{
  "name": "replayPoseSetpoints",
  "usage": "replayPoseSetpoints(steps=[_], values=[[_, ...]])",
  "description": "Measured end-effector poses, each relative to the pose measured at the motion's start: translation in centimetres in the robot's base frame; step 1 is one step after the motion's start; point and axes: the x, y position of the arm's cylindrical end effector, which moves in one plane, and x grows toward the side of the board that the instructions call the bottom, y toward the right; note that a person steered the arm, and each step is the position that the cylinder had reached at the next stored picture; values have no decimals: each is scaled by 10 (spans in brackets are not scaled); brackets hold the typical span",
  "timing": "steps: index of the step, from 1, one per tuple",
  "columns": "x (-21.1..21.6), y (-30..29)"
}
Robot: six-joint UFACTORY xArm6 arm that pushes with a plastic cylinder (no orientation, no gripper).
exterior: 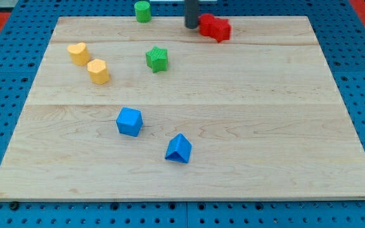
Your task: Move the green star into the green circle
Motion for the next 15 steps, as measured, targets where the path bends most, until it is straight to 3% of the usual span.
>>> replayPoseSetpoints(steps=[1,2,3,4,5,6,7,10,12,13,15], values=[[64,0],[127,-46],[138,-98],[107,-134],[74,-134],[113,-143],[115,-119],[61,-135],[94,-101],[79,-67],[56,-111]])
